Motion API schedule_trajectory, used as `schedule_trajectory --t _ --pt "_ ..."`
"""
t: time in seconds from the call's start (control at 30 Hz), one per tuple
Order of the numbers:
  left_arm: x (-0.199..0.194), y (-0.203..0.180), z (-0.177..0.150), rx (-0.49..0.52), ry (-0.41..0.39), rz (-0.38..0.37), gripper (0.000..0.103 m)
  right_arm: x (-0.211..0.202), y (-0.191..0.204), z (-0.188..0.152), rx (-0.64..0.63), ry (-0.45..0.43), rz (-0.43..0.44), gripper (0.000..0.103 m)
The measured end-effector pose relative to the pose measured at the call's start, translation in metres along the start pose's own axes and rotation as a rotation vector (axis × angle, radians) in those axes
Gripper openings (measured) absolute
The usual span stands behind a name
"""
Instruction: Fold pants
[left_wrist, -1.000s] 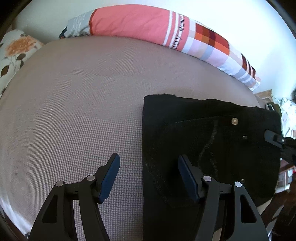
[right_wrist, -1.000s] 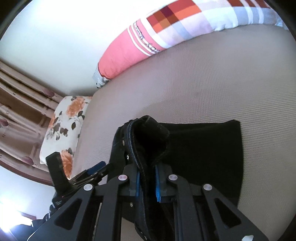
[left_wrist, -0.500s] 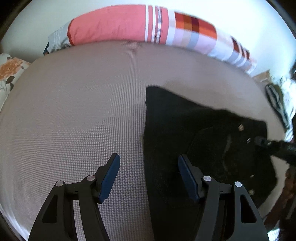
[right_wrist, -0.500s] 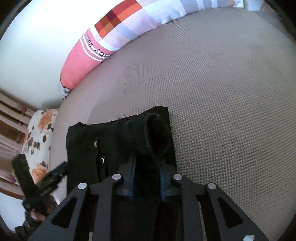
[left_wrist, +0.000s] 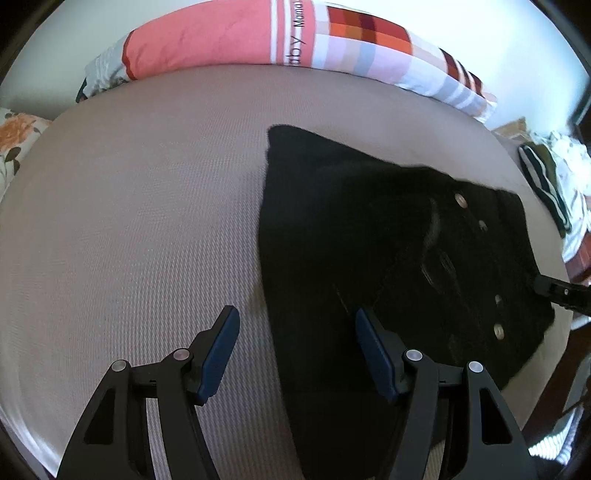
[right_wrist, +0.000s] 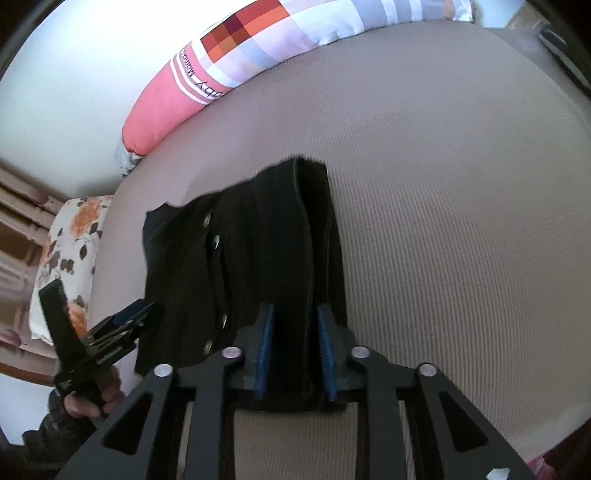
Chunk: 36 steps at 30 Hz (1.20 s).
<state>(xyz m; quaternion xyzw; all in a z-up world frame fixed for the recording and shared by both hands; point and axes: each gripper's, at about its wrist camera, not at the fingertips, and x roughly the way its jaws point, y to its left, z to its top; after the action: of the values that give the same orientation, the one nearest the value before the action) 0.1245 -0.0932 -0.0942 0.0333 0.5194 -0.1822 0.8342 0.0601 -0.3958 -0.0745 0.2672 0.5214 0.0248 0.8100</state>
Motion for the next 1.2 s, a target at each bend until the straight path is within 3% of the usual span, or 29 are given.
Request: schedule_trajectory --t 0.53,0.87,1.2 --pt "-0.015 -0.013 -0.031 0.029 0.003 0.008 0.066 -0.011 0.009 -0.033 -0.016 -0.026 -0.080 0.010" --pt "-0.012 -0.013 -0.033 0.011 0.001 0.010 0.066 0.002 -0.006 -0.030 0.029 -0.014 -0.062 0.011" --pt "-0.014 -0.013 -0.034 0.013 -0.005 0.012 0.067 0.000 -0.008 -0.028 0.038 -0.019 -0.059 0.019"
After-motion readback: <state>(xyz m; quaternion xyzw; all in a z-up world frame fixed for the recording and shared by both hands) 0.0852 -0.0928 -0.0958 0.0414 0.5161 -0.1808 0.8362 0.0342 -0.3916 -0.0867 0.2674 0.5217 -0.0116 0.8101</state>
